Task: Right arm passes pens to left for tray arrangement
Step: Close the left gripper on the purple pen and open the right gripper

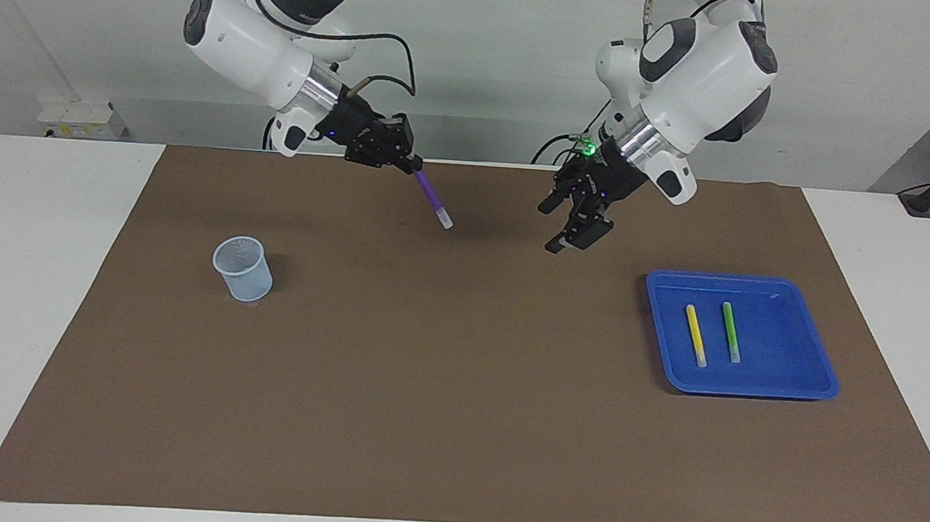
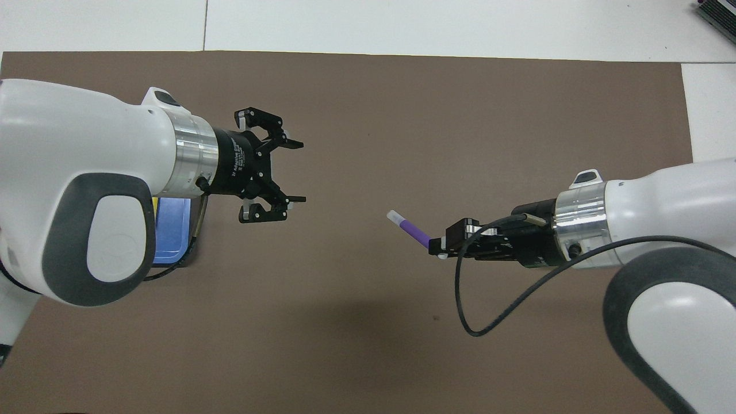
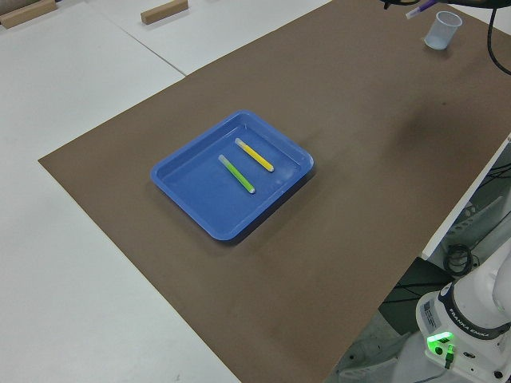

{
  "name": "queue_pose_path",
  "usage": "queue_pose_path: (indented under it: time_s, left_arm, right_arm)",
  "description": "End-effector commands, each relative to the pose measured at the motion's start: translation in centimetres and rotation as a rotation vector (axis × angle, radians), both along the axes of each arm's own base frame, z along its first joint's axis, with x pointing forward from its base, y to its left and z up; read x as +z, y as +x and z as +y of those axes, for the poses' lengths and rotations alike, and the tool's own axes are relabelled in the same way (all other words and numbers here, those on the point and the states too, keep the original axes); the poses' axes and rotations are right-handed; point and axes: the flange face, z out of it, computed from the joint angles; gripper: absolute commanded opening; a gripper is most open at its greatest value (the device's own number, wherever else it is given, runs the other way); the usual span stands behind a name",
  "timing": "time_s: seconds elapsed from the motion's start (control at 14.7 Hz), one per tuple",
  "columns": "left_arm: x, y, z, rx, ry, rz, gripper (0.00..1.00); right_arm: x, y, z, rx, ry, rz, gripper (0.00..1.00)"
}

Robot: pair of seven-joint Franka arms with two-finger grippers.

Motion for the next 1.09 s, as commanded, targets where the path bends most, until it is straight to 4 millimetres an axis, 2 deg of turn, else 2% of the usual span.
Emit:
queue_pose_path:
  time_s: [0.0, 0.14, 0.27, 0.41, 0.48, 0.75, 1.02]
  left_arm:
    - [-1.0, -1.9, -1.2, -0.124, -0.035, -0.066, 0.84]
    - [-1.4, -3.0, -1.8, -0.199, -0.055, -0.095, 0.84]
    - [-1.5, -3.7, -2.6, -0.264, -0.063, -0.124, 0.84]
    - [-1.5, -4.5, -3.9, -0.297, -0.075, -0.131, 0.84]
    - [-1.5, -4.6, -4.3, -0.312, -0.079, -0.137, 0.84]
    - [-1.9, -5.7, -5.6, -0.377, -0.108, -0.133, 0.82]
    - [-1.9, -5.8, -3.7, -0.479, -0.108, -0.064, 0.82]
  right_arm:
    - [0.1, -0.5, 0.6, -0.166, 0.067, 0.035, 0.0]
    - [0.1, -0.6, 1.5, -0.232, 0.107, 0.057, 0.0]
    - [0.1, -1.1, 3.3, -0.261, 0.109, 0.061, 0.0]
    - [-0.1, -2.2, 5.8, -0.264, 0.109, 0.057, 0.0]
    - [-0.3, -2.9, 6.3, -0.256, 0.107, 0.057, 0.0]
    - [-0.6, -3.2, 6.4, -0.242, 0.102, 0.063, 0.0]
    - [-0.6, -3.2, 6.4, -0.24, 0.102, 0.065, 0.0]
